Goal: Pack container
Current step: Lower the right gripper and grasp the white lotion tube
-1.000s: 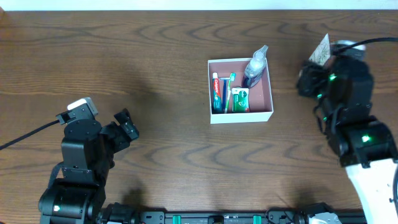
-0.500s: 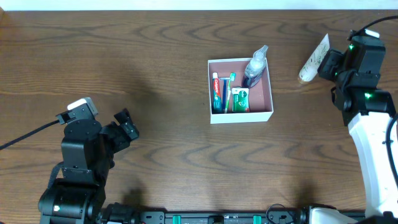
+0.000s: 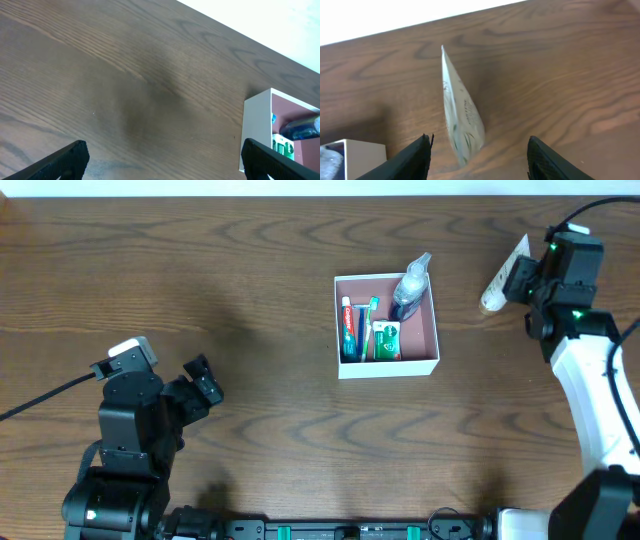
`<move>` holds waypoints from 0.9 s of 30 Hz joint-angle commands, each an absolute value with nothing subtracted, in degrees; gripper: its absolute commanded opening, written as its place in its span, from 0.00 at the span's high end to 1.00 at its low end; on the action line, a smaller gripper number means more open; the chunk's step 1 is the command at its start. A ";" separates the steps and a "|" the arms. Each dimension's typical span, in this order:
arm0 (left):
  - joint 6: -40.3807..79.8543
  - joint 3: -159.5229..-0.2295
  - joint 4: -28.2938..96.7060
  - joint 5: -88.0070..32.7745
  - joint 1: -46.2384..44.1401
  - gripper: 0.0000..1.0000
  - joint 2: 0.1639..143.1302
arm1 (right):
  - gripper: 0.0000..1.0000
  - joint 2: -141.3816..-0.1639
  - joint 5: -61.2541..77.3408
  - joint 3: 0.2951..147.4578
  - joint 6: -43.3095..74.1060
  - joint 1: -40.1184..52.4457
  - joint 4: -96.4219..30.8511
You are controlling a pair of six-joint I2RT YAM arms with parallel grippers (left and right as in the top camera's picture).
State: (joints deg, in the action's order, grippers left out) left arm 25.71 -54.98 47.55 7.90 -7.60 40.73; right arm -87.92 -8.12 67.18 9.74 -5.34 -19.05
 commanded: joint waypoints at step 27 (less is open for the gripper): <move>26.20 -55.05 47.51 8.19 -7.40 0.02 40.73 | 0.89 -93.76 -5.61 67.75 6.52 -5.74 -12.45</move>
